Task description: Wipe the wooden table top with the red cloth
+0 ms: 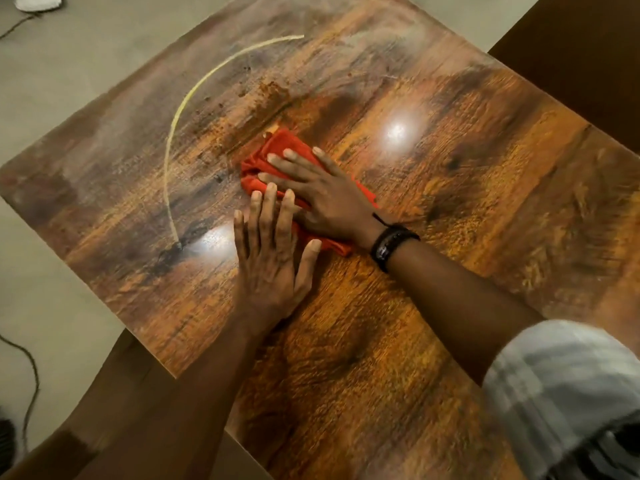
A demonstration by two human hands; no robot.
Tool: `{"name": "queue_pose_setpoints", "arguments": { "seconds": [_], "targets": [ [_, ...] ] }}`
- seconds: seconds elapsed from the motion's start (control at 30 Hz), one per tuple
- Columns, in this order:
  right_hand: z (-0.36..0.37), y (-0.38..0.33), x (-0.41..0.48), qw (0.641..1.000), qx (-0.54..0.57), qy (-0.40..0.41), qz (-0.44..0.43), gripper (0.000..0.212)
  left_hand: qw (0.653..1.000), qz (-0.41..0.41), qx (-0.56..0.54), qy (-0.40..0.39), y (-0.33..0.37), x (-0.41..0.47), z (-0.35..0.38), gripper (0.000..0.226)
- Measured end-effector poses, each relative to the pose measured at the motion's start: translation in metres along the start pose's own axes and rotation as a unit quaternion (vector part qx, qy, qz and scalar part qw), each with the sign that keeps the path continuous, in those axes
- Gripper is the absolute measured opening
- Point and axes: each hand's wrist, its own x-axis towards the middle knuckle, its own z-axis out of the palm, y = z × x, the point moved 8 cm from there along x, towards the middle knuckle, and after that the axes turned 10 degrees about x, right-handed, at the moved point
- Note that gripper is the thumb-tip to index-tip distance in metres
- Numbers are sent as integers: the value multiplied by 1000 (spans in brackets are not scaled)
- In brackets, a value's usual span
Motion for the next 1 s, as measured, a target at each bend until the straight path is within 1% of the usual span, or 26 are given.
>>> {"name": "queue_pose_setpoints", "arguments": {
  "seconds": [0.1,0.2,0.3,0.4,0.47,0.53,0.63,0.73,0.83,0.93,1.0],
  "targets": [
    [-17,29,-49,998,6,32,53,54,999,-1,17,-38,0,1,5,72],
    [-40,79,-73,991,29,52,122,55,997,-5,25,-74,-1,2,12,72],
    [-61,128,-62,975,34,82,202,55,995,-7,11,-99,-1,3,17,70],
    [-73,152,-21,959,33,103,263,54,995,-6,3,-104,-1,3,19,69],
    [-73,151,15,957,30,95,274,54,994,-5,6,-106,-1,3,18,69],
    [-68,140,44,961,20,83,265,55,994,-3,9,-106,-1,2,19,69],
    [-56,115,59,969,10,69,238,56,994,-5,16,-107,-2,3,18,68],
    [-46,90,34,977,20,72,202,55,994,-6,21,-111,0,3,17,67],
    [-41,86,-16,977,36,80,194,55,993,-5,31,-116,1,4,16,66],
    [-54,122,-68,968,38,103,226,57,992,-3,39,-119,2,4,16,66],
    [-69,162,-92,954,39,114,273,57,991,-1,43,-123,2,4,17,67]
  ]
}}
